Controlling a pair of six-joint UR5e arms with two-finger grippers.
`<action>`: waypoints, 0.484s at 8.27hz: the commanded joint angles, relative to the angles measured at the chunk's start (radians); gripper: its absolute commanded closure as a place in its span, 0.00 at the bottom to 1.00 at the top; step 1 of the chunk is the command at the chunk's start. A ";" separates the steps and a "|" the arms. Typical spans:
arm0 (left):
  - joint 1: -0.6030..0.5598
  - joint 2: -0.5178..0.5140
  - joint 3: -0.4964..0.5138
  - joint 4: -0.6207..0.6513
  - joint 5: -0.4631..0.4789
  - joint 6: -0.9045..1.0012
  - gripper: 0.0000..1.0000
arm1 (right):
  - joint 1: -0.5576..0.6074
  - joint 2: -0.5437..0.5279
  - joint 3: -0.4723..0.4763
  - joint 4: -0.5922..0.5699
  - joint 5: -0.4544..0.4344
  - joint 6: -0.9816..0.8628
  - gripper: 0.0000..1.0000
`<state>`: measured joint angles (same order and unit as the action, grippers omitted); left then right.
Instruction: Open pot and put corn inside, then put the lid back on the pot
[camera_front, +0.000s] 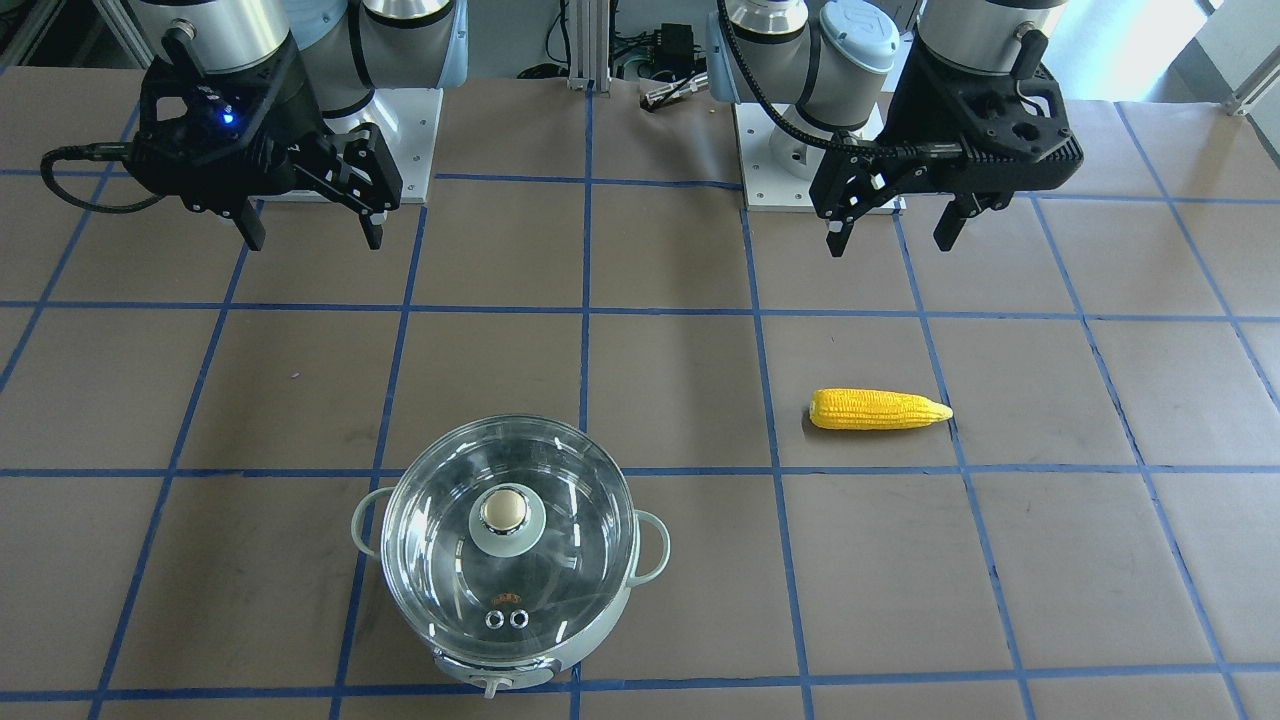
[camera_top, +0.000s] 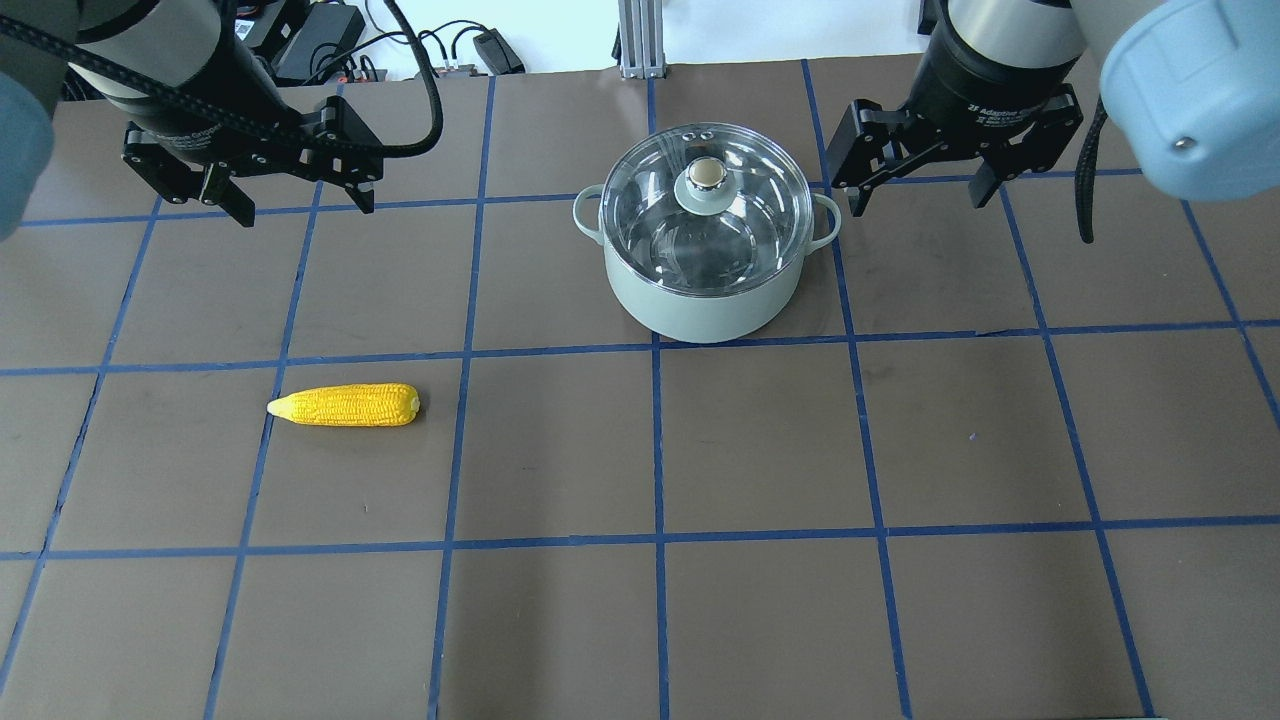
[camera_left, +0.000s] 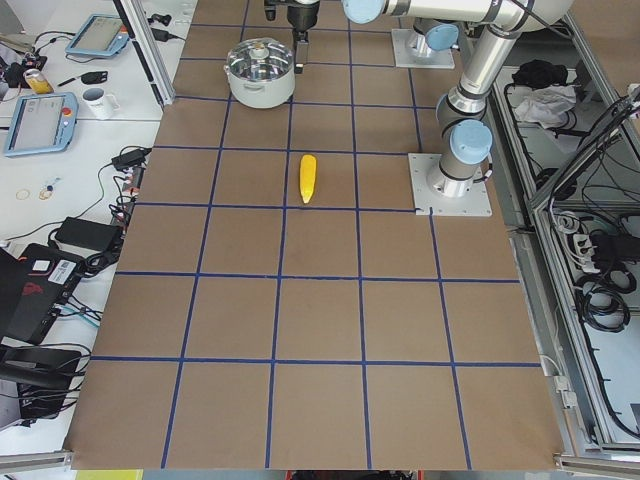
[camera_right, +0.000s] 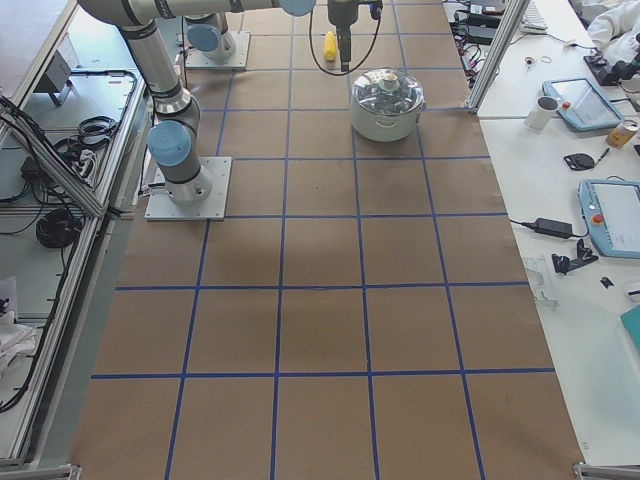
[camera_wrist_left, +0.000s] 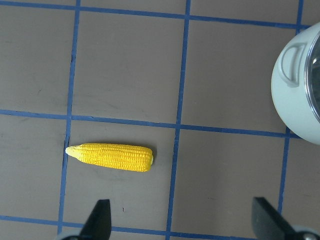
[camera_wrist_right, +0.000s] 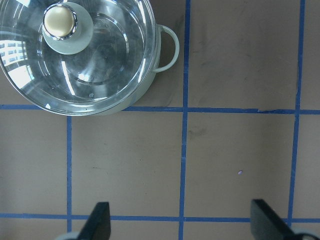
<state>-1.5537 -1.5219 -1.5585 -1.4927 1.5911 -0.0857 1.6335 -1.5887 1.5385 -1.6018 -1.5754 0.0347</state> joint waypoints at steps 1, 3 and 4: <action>0.024 -0.017 -0.021 0.005 0.004 -0.111 0.00 | -0.003 -0.002 -0.001 -0.003 -0.009 -0.013 0.00; 0.044 -0.020 -0.055 0.009 0.000 -0.274 0.00 | -0.007 -0.002 -0.004 -0.007 -0.014 -0.018 0.00; 0.067 -0.020 -0.077 0.009 0.000 -0.401 0.00 | -0.001 -0.005 -0.009 0.000 -0.040 -0.025 0.00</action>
<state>-1.5181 -1.5398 -1.6009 -1.4842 1.5915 -0.2847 1.6280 -1.5908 1.5349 -1.6088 -1.5873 0.0190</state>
